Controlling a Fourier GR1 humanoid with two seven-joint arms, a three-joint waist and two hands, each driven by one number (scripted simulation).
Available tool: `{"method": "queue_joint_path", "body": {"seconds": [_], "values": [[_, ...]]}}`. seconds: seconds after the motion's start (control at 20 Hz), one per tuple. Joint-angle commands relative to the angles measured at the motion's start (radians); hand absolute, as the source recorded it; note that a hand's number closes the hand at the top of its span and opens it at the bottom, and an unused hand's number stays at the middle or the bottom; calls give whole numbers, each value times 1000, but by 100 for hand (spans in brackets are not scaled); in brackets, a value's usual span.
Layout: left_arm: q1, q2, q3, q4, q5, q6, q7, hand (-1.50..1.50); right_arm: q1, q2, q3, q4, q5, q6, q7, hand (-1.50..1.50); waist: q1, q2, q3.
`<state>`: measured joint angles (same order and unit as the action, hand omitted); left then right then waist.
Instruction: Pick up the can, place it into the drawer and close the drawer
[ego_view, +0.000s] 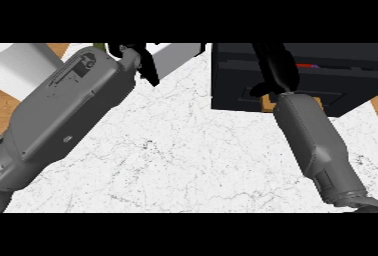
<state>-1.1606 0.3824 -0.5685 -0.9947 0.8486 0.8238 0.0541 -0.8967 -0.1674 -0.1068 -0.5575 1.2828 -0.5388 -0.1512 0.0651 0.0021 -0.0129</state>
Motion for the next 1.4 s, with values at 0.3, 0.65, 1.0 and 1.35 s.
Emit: {"method": "queue_joint_path", "body": {"seconds": [0.3,0.65,1.0,1.35], "values": [[15,26,-30,-118,-47,36,69,-150,-168,-44,-80,235,0,-131,19,-150,31,22,16],[69,87,0,-161,-51,4,75,-150,-251,-76,-85,310,24,-136,46,-150,43,29,15],[46,109,19,-199,-46,-10,112,-150,-348,-85,-116,349,-5,-49,34,-150,65,34,16],[64,82,1,-215,-63,16,112,-150,-360,-10,-357,348,-281,87,-156,-150,49,29,21]]}}
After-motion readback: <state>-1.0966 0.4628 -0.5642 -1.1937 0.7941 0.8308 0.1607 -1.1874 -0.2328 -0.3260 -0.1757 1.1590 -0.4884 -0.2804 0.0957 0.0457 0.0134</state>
